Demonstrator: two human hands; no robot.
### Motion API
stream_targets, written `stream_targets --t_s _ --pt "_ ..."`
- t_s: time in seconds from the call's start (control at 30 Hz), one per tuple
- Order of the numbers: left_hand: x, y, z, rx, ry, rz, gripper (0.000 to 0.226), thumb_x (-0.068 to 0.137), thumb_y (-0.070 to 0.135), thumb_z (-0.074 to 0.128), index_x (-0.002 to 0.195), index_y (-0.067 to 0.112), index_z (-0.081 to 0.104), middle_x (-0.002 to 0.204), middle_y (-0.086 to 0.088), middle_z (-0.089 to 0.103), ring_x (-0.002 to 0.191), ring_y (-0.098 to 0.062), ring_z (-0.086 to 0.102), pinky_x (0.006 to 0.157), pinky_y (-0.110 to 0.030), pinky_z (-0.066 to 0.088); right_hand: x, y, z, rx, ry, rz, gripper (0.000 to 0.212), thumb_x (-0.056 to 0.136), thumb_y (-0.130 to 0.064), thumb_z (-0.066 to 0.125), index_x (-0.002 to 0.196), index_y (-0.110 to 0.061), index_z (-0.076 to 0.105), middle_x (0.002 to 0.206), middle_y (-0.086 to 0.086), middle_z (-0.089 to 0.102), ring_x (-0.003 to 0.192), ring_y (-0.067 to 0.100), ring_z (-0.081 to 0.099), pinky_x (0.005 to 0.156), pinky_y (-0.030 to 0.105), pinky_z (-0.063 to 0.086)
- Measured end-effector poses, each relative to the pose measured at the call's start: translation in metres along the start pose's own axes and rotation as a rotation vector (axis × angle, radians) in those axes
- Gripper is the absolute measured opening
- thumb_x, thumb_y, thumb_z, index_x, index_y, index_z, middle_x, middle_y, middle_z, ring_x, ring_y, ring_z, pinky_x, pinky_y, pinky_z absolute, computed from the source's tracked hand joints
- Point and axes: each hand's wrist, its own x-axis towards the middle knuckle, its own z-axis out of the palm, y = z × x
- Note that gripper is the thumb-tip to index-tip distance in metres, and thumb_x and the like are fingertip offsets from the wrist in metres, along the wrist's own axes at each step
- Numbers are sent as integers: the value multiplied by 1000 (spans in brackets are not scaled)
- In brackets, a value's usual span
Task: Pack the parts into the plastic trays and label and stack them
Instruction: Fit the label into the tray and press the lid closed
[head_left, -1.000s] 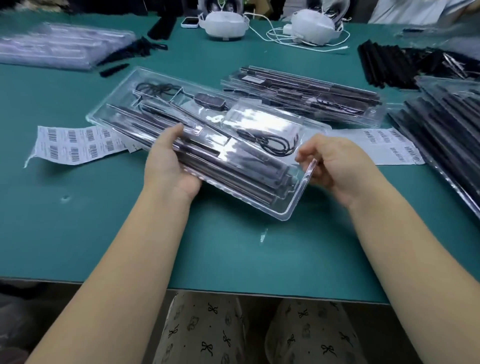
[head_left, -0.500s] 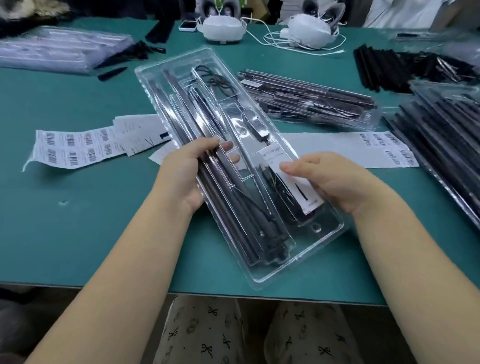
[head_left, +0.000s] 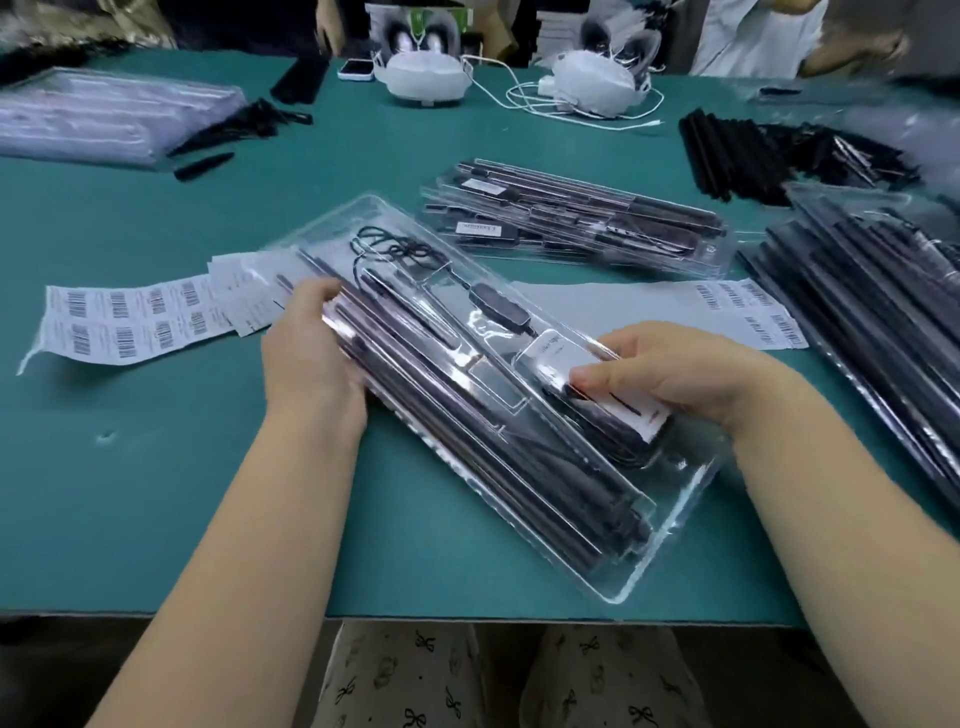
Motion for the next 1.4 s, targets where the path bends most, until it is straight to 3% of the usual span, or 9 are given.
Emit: stream_targets --t_s 0.2,0.3,0.4,0.63,0.8,0.9,1.0,1.2,1.4 --pt "-3 1 -5 131 258 153 94 58 33 59 143 11 27 119 -3 52 100 -23 52 81 -30 39 12 -31 -54 -652 226 85 53 76 -58 65 118 -25 61 109 -10 56 93 15 52 81 31 39" --pt "-5 2 -6 236 332 232 90 69 34 59 146 18 17 119 9 46 105 -22 51 89 -35 42 22 -32 -66 -632 218 38 40 82 -45 58 101 -10 62 94 7 61 79 22 54 69 35 40" --pt "-6 0 -8 393 312 244 76 81 28 61 144 20 19 136 -3 36 113 -24 47 89 -33 37 44 -20 -64 -551 328 64 35 96 -26 45 110 3 60 113 21 60 105 34 54 83 36 42" --pt "-8 -13 -7 776 258 299 71 82 11 60 140 24 21 141 -9 20 125 -30 35 106 -45 33 72 11 -56 -889 541 -125 59 93 -57 25 56 -16 43 56 1 50 58 21 48 49 29 27" --pt "-9 -19 -4 953 262 315 84 80 4 60 146 26 13 147 -8 10 122 -20 22 93 -24 19 96 9 -54 -1005 879 -576 22 84 -21 61 96 -6 70 94 15 66 90 36 56 75 41 48" --pt "-11 -20 -2 1029 252 303 86 78 3 59 147 24 12 151 -8 7 131 -26 17 105 -31 17 120 2 -76 -1024 767 -93 71 84 -49 60 144 -22 34 144 13 40 132 34 32 106 47 28" --pt "-13 -20 0 1123 237 324 86 77 7 60 148 24 13 154 -7 4 139 -27 8 116 -40 10 136 8 -88 -978 610 157 78 86 -64 49 149 -36 13 158 4 17 143 31 15 112 53 18" --pt "-14 -24 3 1229 186 408 85 77 9 59 148 20 14 155 -10 1 142 -24 1 116 -43 -5 136 16 -93 -861 576 67 60 87 -55 56 141 -41 34 155 -3 25 141 26 24 108 56 24" --pt "-15 -24 3 1228 163 404 82 79 10 59 148 22 16 155 -7 4 143 -21 0 115 -41 -9 133 19 -103 -800 468 1 59 89 -46 59 142 -41 34 159 -3 16 146 27 9 113 58 1"
